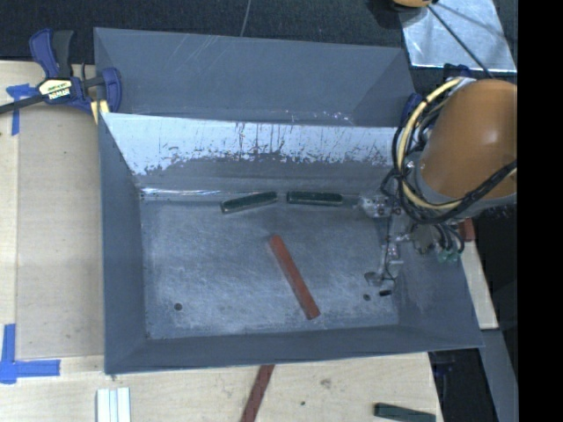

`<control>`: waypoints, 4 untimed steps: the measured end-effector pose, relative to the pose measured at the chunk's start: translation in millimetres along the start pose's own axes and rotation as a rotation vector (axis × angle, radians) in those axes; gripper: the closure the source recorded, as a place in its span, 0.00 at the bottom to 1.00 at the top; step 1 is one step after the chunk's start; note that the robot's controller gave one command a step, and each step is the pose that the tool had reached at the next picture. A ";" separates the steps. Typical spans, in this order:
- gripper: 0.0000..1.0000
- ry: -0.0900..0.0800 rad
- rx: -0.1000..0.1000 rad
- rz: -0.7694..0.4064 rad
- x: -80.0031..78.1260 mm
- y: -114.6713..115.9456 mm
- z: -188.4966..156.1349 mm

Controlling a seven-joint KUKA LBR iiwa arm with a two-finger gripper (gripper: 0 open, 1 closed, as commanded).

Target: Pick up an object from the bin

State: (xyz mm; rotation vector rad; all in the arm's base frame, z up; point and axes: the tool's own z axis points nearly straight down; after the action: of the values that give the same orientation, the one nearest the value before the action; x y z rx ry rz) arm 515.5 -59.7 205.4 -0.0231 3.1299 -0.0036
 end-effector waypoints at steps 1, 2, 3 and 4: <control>0.00 0.012 -0.001 0.108 13.3 58.1 21.0; 0.00 0.012 -0.003 -0.042 13.0 84.7 23.4; 0.00 0.007 -0.003 -0.236 7.8 104.4 22.1; 0.00 0.008 -0.003 -0.082 -24.4 119.5 27.4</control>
Offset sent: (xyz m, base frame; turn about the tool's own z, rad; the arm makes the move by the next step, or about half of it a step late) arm -0.0145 0.0951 -0.0271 -0.2685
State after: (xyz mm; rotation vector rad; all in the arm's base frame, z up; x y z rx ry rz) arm 538.5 60.1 177.9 -0.1520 3.1345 0.0008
